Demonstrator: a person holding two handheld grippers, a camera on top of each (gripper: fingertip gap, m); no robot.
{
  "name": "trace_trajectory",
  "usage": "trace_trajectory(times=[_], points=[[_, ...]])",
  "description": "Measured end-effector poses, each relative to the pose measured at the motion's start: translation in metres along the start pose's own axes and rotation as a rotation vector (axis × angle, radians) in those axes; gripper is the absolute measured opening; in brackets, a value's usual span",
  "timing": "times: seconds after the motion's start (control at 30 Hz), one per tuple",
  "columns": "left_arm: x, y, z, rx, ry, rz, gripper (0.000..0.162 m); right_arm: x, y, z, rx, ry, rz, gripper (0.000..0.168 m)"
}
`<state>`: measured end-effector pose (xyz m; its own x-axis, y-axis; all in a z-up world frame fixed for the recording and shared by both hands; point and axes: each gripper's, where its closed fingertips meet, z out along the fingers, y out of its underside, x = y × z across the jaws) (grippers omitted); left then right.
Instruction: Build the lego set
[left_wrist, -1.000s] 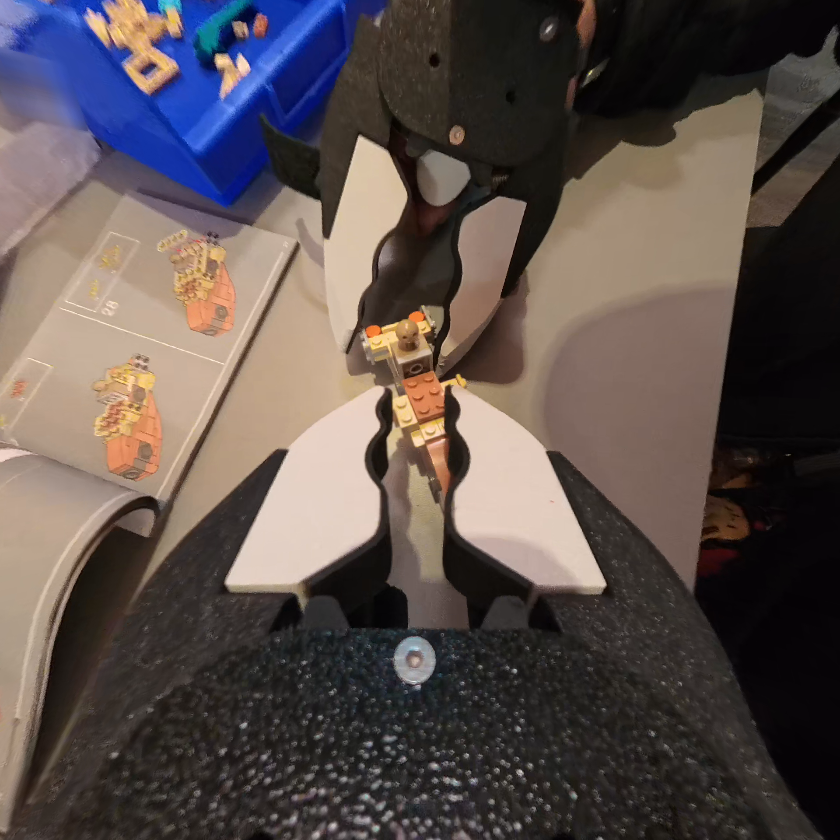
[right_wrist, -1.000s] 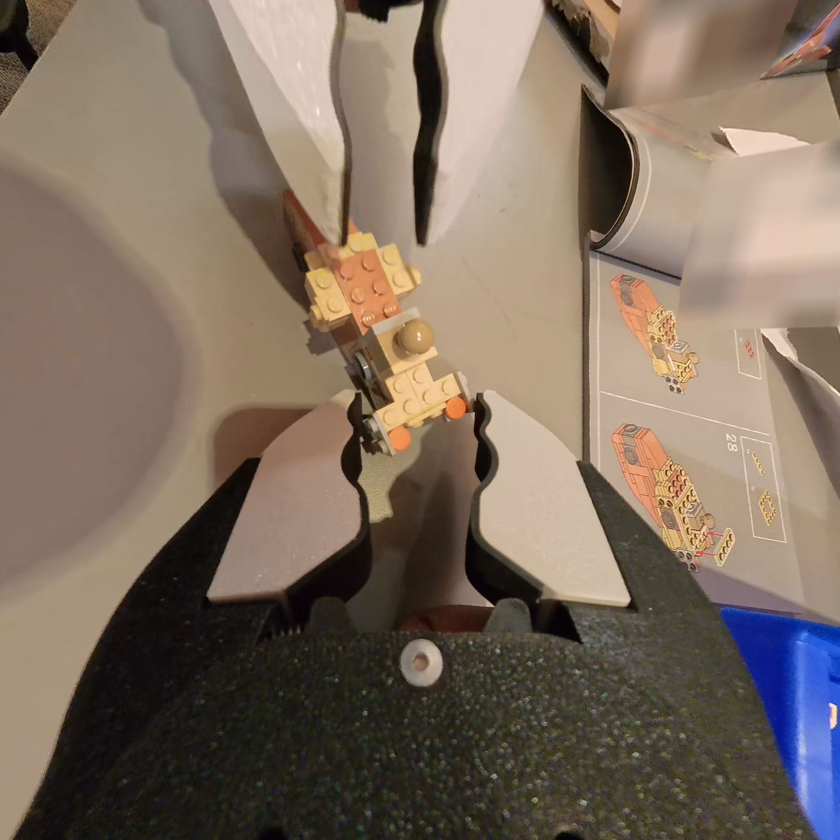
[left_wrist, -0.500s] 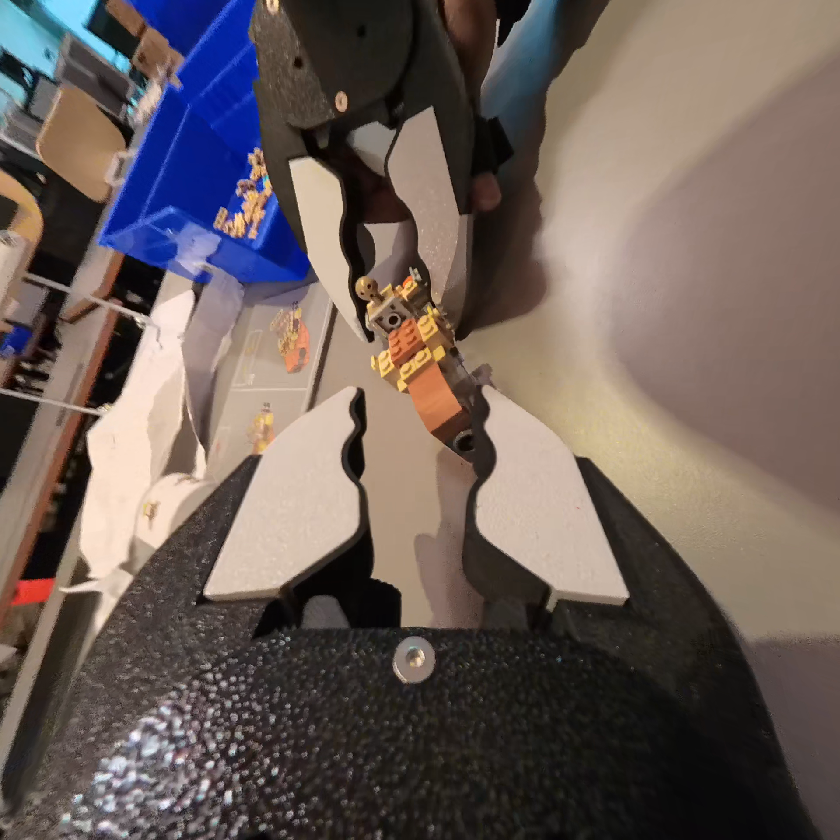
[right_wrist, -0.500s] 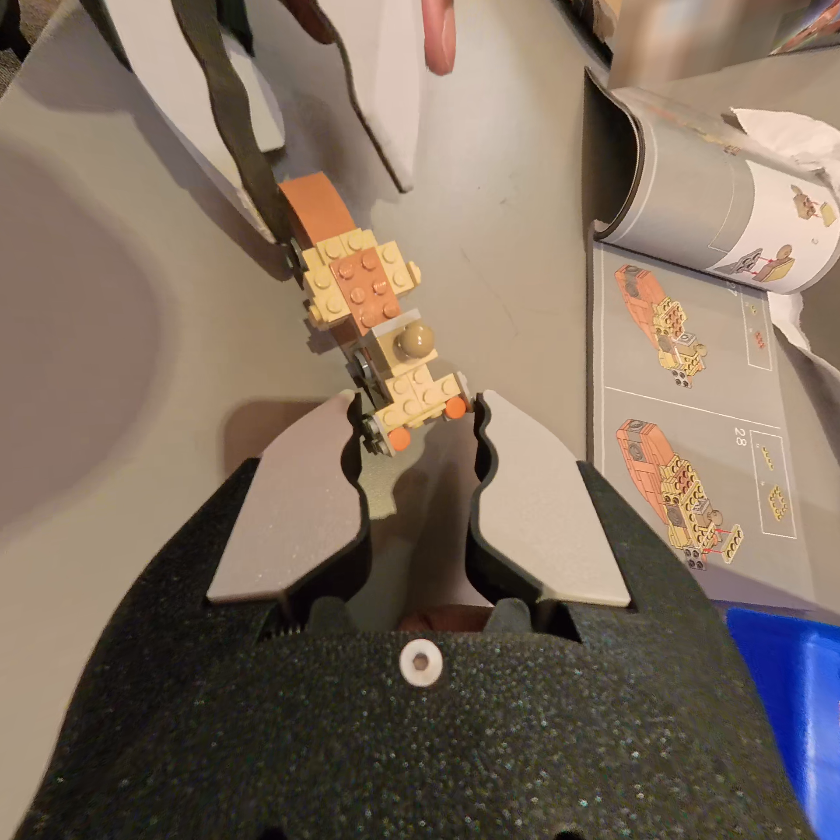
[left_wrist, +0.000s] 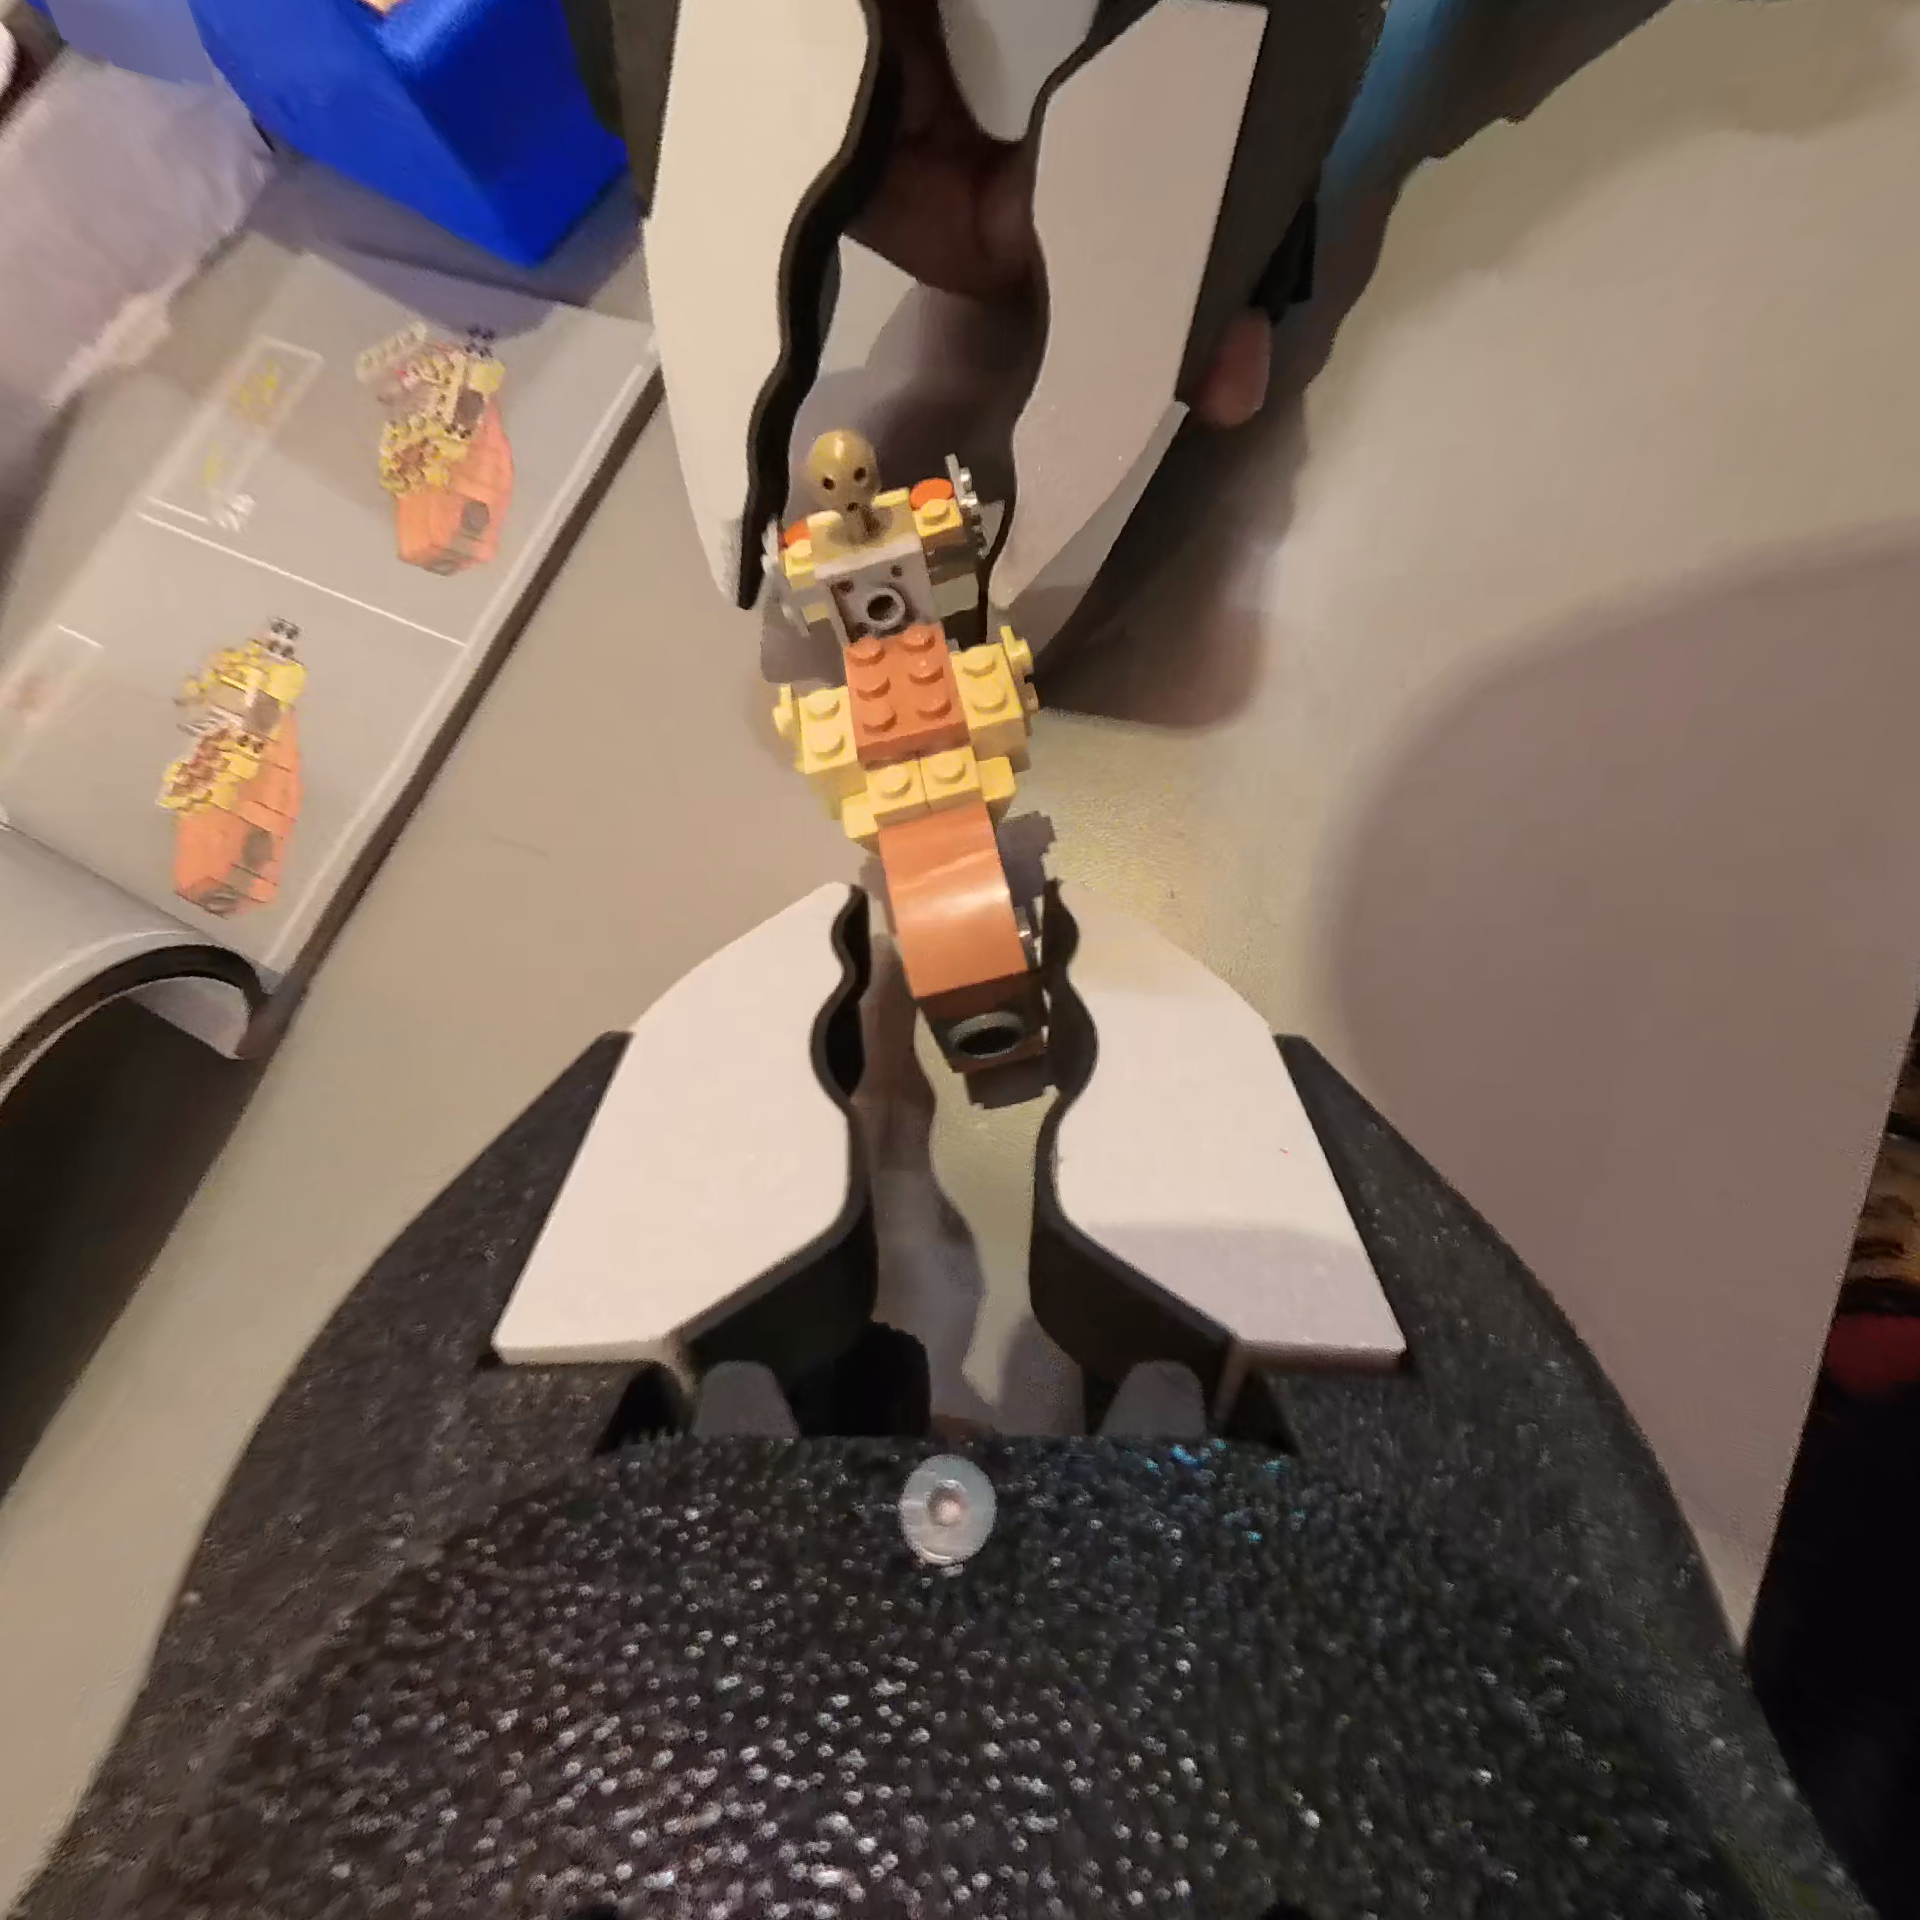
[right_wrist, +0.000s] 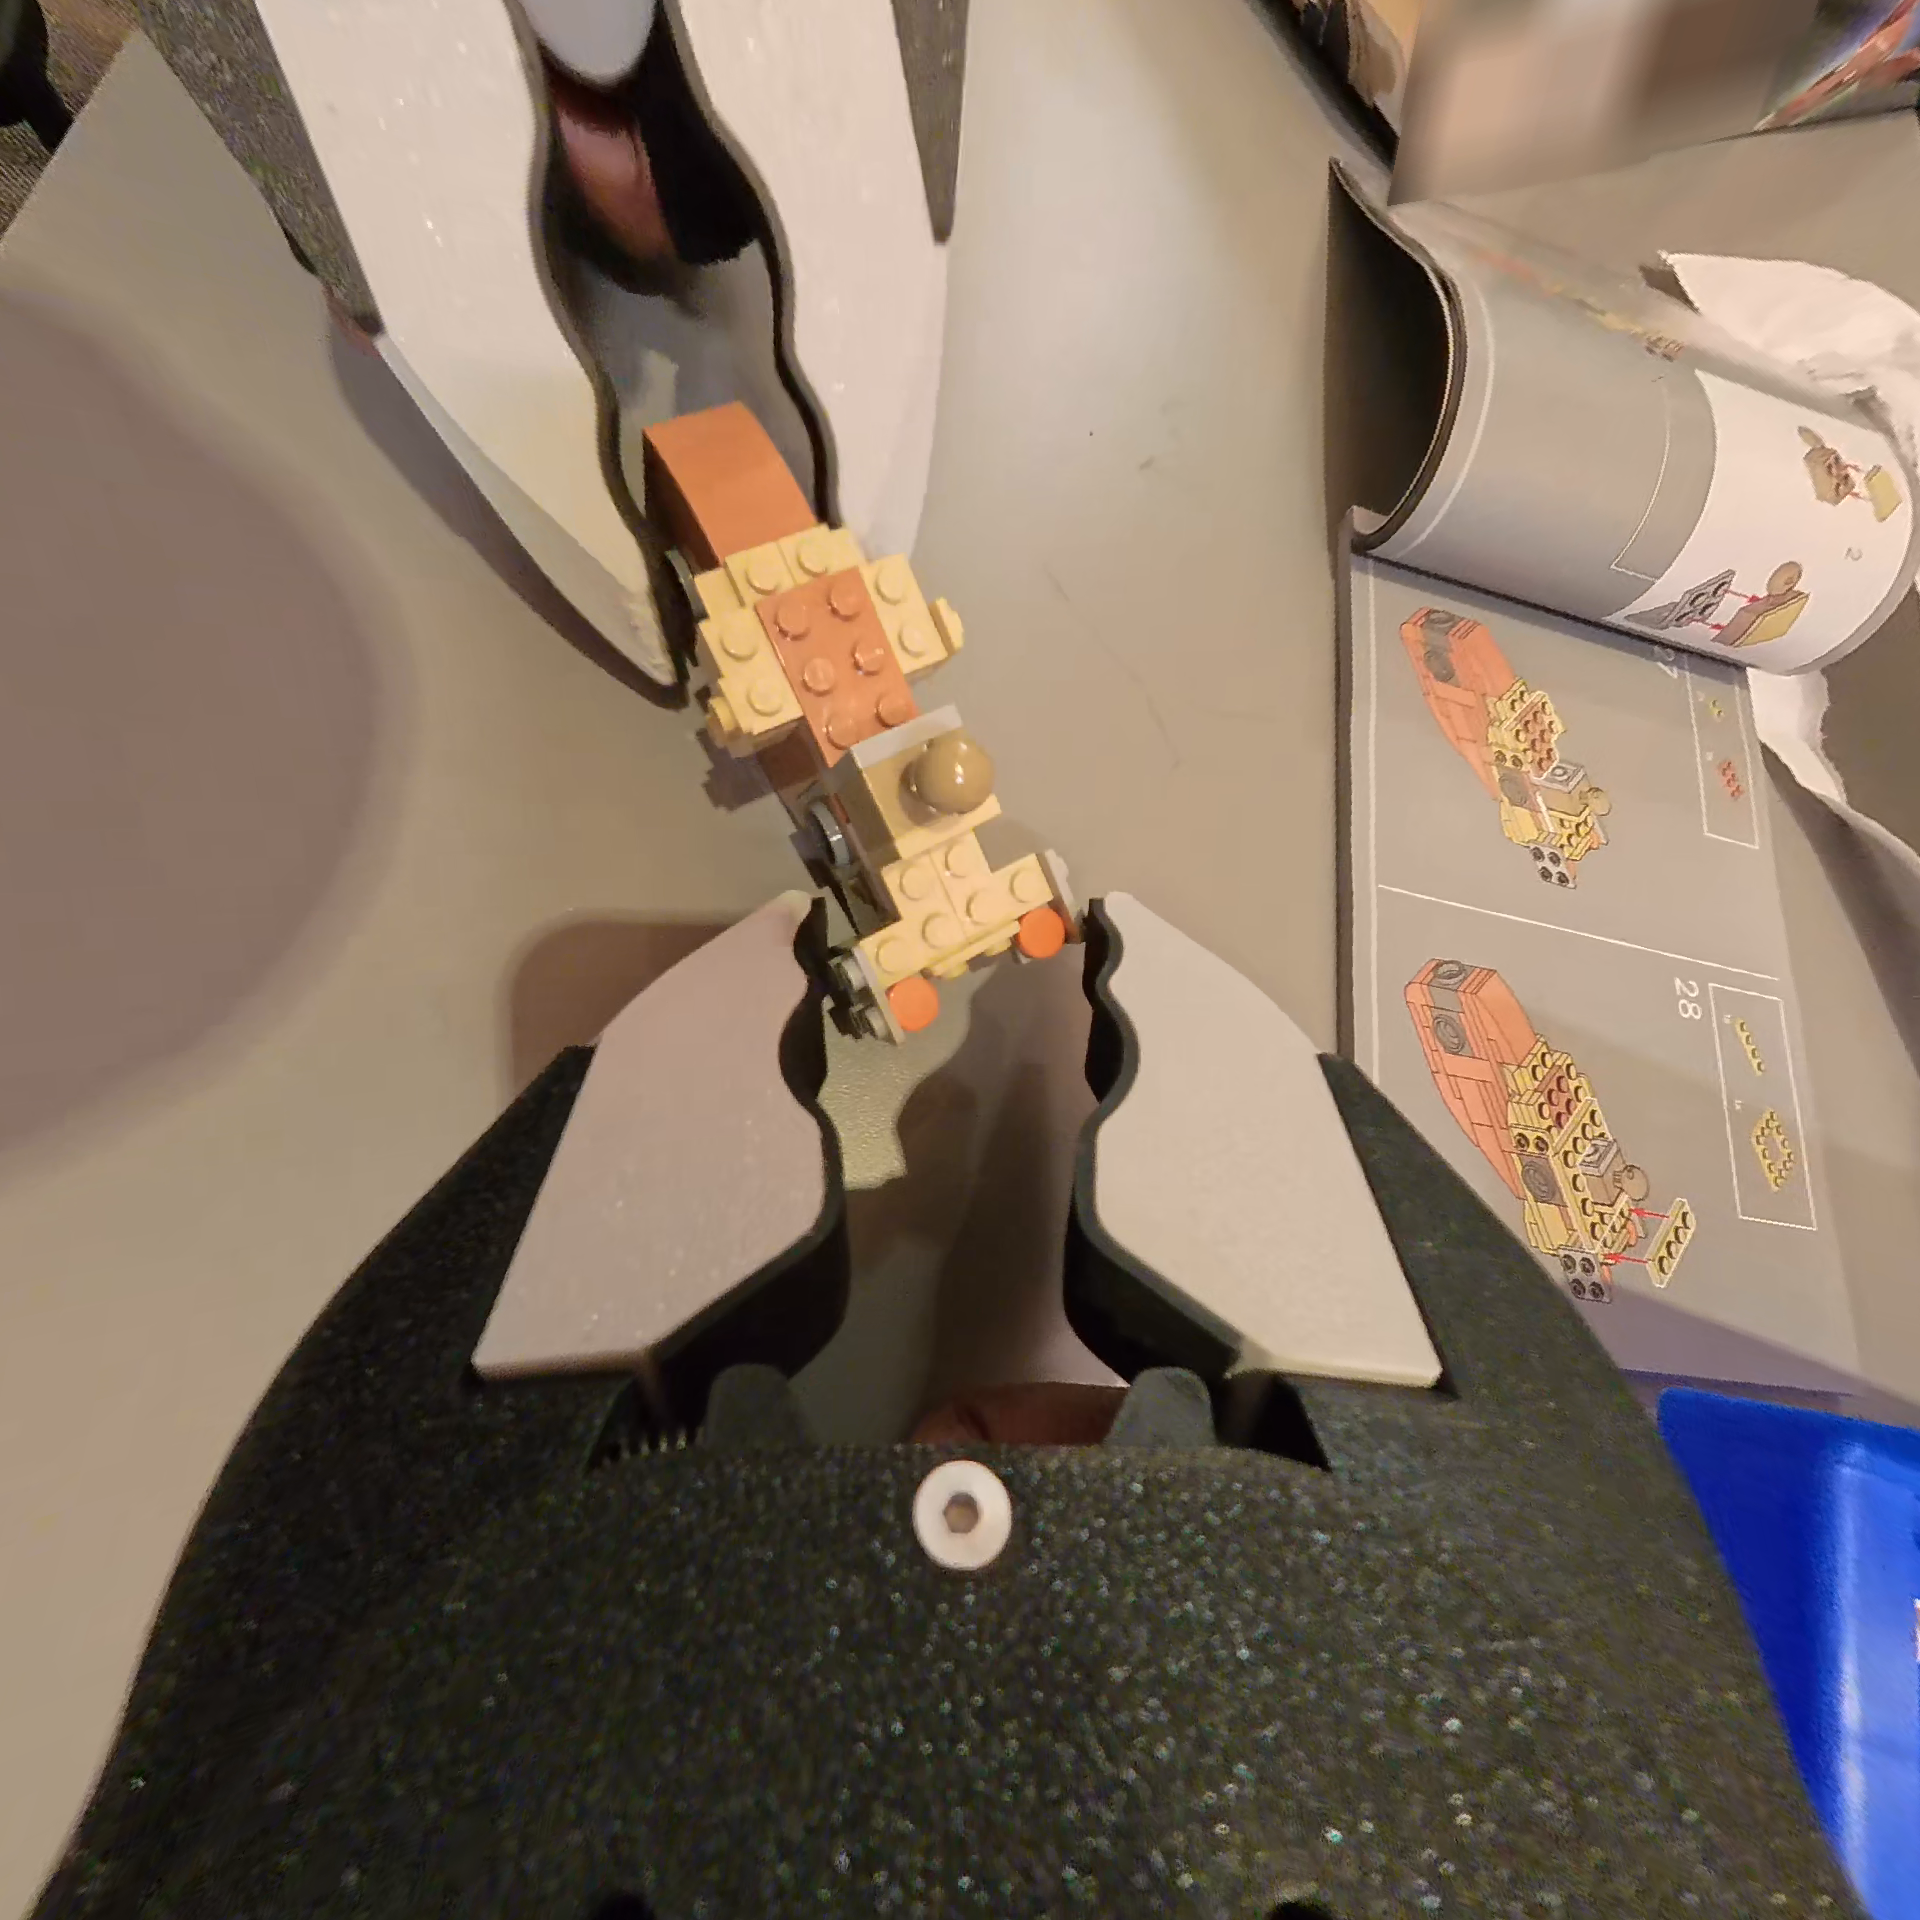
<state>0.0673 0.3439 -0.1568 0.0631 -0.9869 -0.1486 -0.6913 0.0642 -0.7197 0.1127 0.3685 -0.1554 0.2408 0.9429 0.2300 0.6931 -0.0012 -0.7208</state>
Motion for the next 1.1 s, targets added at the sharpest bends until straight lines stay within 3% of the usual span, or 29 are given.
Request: trace_trajectory(times=[0.33,0.57,0.7,0.83,1.1], points=[[-0.004,-0.002,0.004,0.011,0.020,-0.096,0.023,0.003,-0.002,-0.003,0.026,0.023,-0.026,0.050],[-0.020,-0.010,0.002,0.081,-0.026,-0.219,0.023,0.023,-0.015,-0.027,0.095,0.223,-0.169,0.060],[-0.026,-0.010,0.000,0.096,-0.034,-0.273,0.023,0.018,-0.029,-0.034,0.116,0.337,-0.312,0.053],[-0.027,-0.015,-0.002,0.132,-0.031,-0.316,0.022,0.005,-0.034,-0.019,0.064,0.386,-0.399,0.051],[-0.025,-0.020,-0.003,0.164,-0.044,-0.319,0.022,0.005,-0.046,-0.012,0.058,0.465,-0.373,0.047]])
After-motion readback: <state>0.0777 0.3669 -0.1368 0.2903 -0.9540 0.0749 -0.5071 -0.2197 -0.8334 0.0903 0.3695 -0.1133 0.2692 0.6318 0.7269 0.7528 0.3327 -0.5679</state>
